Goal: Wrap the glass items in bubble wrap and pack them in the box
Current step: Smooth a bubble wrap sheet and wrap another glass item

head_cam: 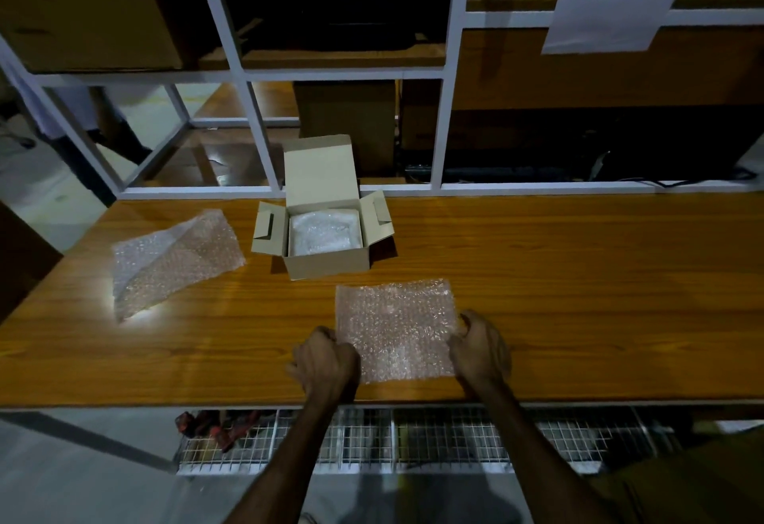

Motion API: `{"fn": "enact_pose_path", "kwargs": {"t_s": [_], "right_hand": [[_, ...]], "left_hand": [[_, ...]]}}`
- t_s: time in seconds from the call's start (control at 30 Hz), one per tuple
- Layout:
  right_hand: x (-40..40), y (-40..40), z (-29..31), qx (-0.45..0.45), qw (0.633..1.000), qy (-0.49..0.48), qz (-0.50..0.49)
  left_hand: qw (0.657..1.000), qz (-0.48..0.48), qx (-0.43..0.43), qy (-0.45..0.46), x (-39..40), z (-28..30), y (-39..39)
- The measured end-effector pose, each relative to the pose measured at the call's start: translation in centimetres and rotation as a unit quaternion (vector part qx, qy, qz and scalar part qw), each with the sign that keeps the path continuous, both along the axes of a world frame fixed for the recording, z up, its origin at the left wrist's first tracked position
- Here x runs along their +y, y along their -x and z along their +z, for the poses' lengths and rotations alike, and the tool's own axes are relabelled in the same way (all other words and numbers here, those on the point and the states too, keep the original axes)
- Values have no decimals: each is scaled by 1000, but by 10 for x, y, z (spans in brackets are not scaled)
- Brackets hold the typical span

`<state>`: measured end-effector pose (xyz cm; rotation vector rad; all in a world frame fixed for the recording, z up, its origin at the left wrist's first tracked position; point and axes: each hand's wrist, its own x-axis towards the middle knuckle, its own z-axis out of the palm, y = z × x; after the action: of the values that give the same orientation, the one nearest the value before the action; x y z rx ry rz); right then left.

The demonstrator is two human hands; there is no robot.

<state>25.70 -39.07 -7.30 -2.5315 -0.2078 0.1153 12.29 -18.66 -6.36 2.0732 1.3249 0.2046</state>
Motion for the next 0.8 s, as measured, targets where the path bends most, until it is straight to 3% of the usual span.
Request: {"fn": "enact_pose_path", "kwargs": {"t_s": [0.13, 0.33, 0.5, 0.63, 0.8], "right_hand": [[1, -3, 8, 25, 999, 23, -25], [-2, -6, 15, 39, 998, 50, -28], [-3, -9, 11, 46, 998, 44, -25], [-8, -14, 13, 41, 999, 31, -5], [-15, -19, 15, 59, 998, 12, 11]], "left_hand": [[999, 33, -4, 13, -8, 18, -6], [985, -8, -171, 15, -22, 44, -15], [965, -55, -246, 71, -61, 64, -47], [952, -160, -252, 70, -99, 67, -69], [937, -288, -174, 90, -111, 26, -77]]}}
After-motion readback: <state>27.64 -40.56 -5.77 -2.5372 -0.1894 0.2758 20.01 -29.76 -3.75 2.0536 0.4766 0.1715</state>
